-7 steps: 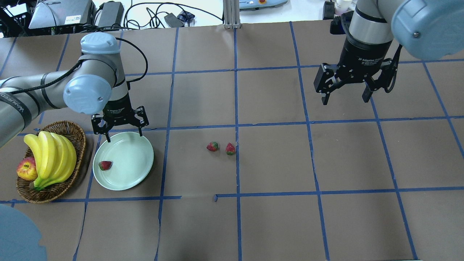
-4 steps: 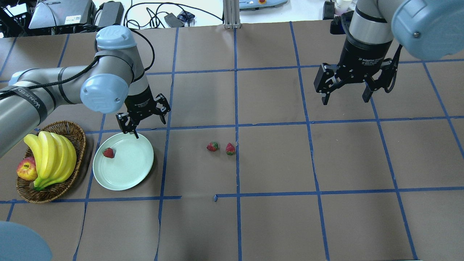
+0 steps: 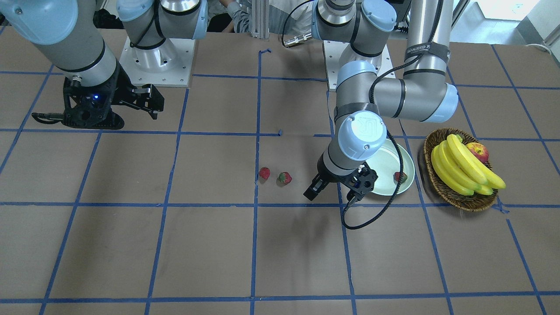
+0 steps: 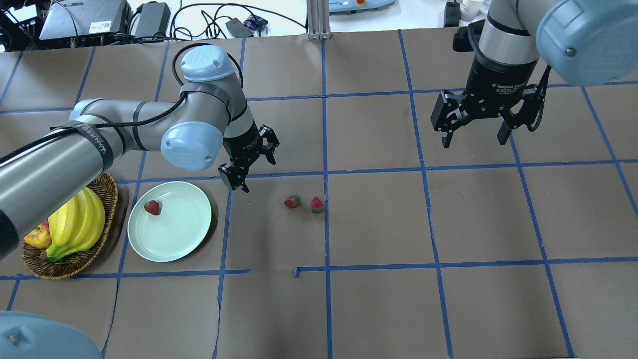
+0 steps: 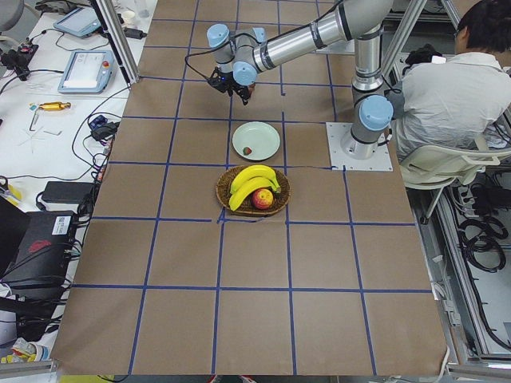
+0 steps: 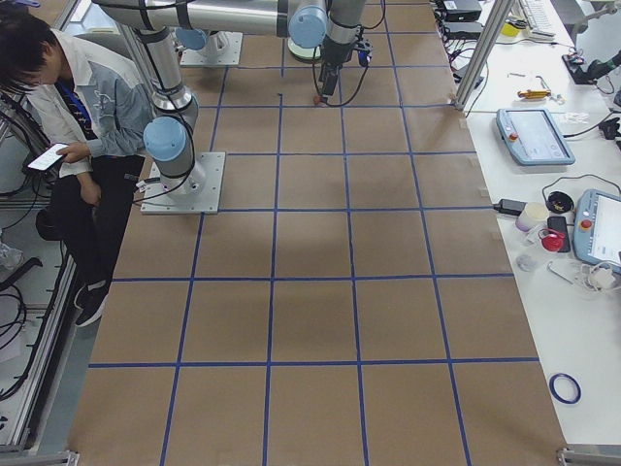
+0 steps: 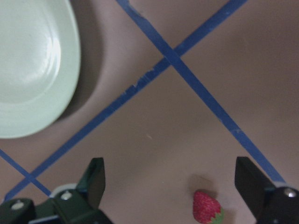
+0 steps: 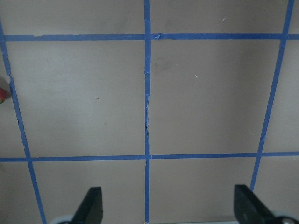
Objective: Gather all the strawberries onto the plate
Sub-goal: 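Move the left gripper back to the next strawberry and lower it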
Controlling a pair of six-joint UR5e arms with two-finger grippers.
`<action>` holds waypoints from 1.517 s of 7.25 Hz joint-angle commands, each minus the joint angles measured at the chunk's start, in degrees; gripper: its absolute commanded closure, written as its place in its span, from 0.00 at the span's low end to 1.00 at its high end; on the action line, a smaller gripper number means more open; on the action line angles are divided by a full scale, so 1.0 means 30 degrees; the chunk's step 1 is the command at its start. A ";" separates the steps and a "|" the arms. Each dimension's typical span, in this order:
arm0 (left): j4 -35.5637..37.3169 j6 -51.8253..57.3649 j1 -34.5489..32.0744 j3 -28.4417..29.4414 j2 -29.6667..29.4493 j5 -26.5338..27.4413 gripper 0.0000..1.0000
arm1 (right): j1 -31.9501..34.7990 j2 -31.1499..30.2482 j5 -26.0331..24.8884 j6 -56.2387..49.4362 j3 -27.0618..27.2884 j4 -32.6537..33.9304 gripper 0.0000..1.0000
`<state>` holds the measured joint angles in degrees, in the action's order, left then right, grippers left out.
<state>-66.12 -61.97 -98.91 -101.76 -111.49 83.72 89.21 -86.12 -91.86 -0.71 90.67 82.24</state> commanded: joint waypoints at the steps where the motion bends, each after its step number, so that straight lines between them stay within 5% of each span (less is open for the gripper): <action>1: 0.0155 -0.1198 -0.1244 -0.0092 -0.0917 -0.0832 0.02 | 0.0030 -0.0004 -0.0083 -0.0025 0.0098 0.0010 0.00; 7: 0.0418 -0.0904 -0.1571 -0.0708 -0.1830 -0.0749 0.03 | 0.0030 0.0172 -0.0083 -0.0113 0.0157 0.0242 0.00; 8: 0.0389 -0.1021 -0.1571 -0.0708 -0.1889 -0.0429 0.41 | 0.0030 0.0172 -0.0055 -0.0084 0.0157 0.0273 0.00; 9: 0.0389 -0.0935 -0.1571 -0.0708 -0.1918 -0.0426 0.93 | 0.0030 0.0172 -0.0083 -0.0084 0.0273 0.0302 0.00; 11: 0.0360 -0.0672 -0.1571 -0.0649 -0.1889 -0.0426 1.00 | 0.0030 0.0172 -0.0171 -0.0142 0.0740 0.0855 0.00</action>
<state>-65.01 -64.41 -103.62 -103.81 -117.16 82.40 89.30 -85.61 -92.20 -1.05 92.00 83.74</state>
